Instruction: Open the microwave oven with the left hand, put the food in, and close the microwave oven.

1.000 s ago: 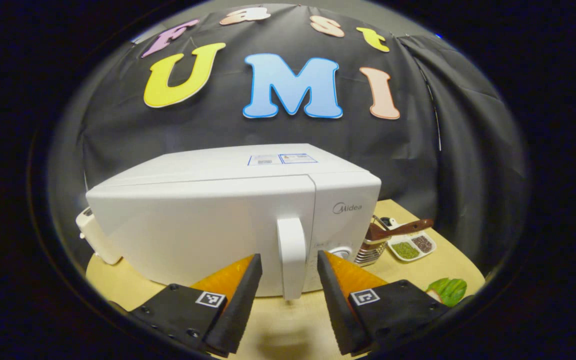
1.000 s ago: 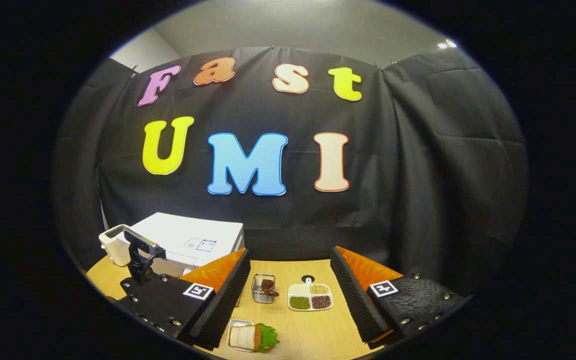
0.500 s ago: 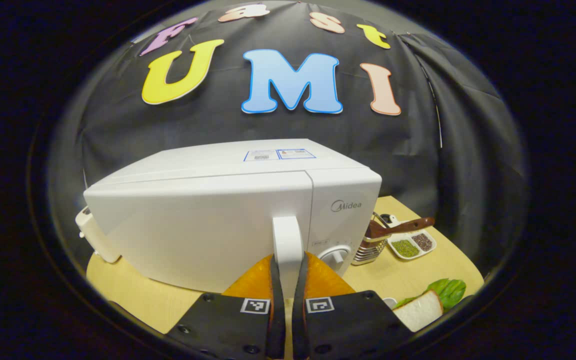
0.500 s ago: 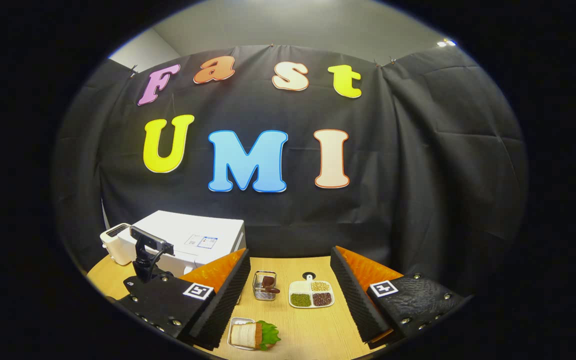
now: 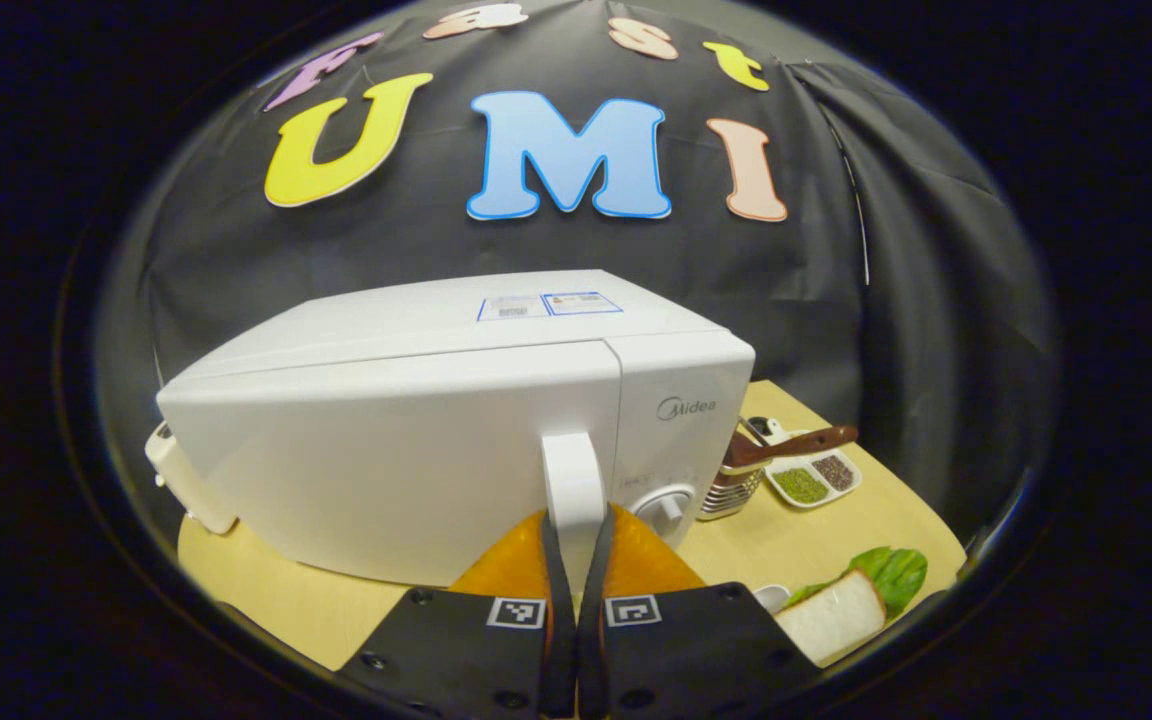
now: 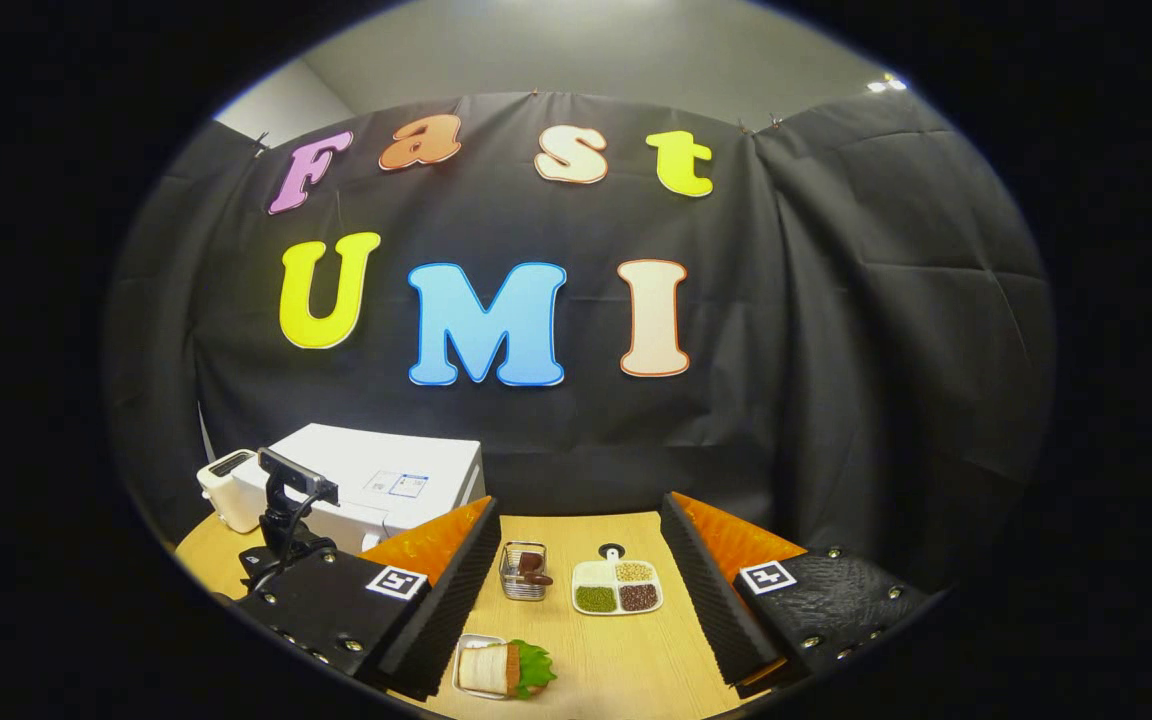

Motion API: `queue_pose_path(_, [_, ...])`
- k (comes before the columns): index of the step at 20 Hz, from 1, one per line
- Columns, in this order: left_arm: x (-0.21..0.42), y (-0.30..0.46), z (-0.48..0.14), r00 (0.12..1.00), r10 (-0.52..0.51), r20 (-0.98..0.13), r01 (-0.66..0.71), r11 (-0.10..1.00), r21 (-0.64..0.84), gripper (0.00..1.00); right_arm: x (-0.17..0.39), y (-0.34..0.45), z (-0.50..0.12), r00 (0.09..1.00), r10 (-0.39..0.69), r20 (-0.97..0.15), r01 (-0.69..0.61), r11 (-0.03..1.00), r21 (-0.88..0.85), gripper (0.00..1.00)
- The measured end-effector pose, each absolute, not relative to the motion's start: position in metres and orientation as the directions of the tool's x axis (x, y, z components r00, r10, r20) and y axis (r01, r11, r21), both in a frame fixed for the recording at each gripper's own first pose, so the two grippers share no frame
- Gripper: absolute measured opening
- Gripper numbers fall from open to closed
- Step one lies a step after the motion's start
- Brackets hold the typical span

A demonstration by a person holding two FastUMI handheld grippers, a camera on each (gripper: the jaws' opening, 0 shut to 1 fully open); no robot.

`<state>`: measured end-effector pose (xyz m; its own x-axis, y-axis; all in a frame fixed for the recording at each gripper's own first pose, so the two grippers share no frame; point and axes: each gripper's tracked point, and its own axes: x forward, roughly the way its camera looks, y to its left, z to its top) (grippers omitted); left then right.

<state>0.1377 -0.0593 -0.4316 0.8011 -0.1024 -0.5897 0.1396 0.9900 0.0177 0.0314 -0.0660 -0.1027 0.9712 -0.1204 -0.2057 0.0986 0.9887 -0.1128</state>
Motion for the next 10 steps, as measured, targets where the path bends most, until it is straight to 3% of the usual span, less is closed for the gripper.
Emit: queue_pose_path(10, [0.046,-0.045,-0.415,0.762,-0.211,-0.612,0.288,0.957,0.027,0.08,0.031,-0.042,-0.115,0.970,-0.067,-0.233,0.049,0.995,-0.083,0.98])
